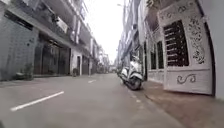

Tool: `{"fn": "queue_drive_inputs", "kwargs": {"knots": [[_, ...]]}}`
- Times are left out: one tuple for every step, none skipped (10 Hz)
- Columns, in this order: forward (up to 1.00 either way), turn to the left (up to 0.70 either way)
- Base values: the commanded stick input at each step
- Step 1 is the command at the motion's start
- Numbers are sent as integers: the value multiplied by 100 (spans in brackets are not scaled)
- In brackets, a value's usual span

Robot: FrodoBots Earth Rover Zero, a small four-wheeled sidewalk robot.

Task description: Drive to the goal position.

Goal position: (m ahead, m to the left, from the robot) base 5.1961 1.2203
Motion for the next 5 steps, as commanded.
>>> {"fn": "queue_drive_inputs", "kwargs": {"knots": [[49,0],[49,0],[49,0],[49,0],[49,0]]}}
